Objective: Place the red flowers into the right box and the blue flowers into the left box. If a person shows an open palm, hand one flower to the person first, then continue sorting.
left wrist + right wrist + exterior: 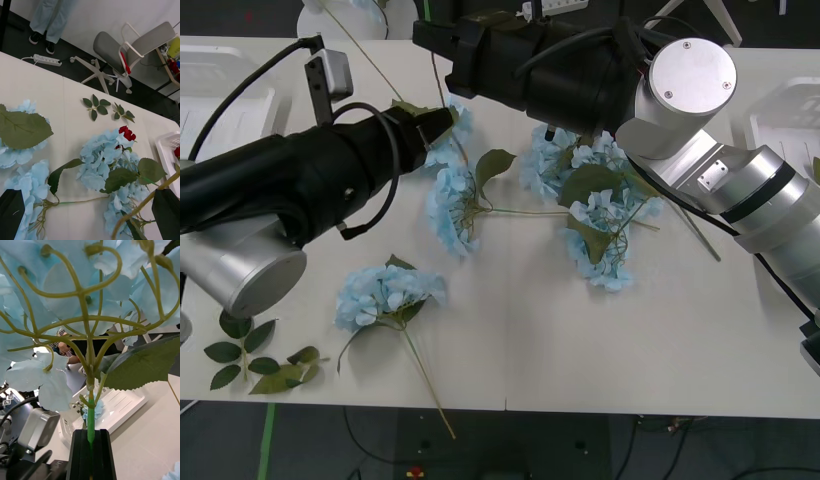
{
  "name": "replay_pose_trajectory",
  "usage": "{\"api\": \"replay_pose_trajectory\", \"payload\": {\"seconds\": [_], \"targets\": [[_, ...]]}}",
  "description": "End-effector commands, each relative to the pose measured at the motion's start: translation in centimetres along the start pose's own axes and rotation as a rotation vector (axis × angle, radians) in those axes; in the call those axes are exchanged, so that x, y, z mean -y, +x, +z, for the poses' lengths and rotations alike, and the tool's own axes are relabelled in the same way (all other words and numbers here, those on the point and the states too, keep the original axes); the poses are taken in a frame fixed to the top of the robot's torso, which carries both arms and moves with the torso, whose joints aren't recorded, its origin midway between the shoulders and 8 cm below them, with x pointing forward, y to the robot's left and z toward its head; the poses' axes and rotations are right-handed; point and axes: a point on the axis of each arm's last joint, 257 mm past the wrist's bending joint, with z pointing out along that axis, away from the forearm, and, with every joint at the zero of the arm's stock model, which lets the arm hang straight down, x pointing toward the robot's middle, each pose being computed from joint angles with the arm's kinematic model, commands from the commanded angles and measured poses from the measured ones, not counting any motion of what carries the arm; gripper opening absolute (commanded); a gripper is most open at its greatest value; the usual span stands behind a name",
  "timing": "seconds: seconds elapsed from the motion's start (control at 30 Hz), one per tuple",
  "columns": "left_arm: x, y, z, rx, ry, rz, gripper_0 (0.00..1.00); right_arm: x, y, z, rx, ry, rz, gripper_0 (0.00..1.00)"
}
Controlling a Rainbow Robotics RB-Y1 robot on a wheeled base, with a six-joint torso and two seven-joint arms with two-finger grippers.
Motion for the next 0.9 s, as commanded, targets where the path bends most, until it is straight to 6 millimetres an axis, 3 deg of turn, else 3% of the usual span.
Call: {"api": "replay_pose_trajectory", "payload": {"seconds": [0.03, 0.2, 0.4, 0.63, 0.9], "targets": [[3.0, -0.7, 2.7, 0.023, 0.057, 0.002, 1.00, -3.5, -2.8, 1.8, 0.037, -0.068, -0.044, 0.00], [3.8, 0.7, 3.7, 0.009, 0.067, 0.001, 1.00, -3.3, -3.0, 1.8, 0.045, -0.059, -0.045, 0.00], [4.4, 1.5, 3.3, 0.001, 0.089, 0.014, 1.00, -3.1, -3.1, 1.8, 0.049, -0.054, -0.045, 0.00], [4.4, 1.0, 2.0, 0.050, 0.155, 0.012, 1.00, -3.1, -3.1, 1.8, 0.050, -0.053, -0.043, 0.00], [4.4, 0.6, 2.2, 0.077, 0.147, 0.036, 1.00, -3.0, -3.2, 1.8, 0.053, -0.050, -0.041, 0.00]]}}
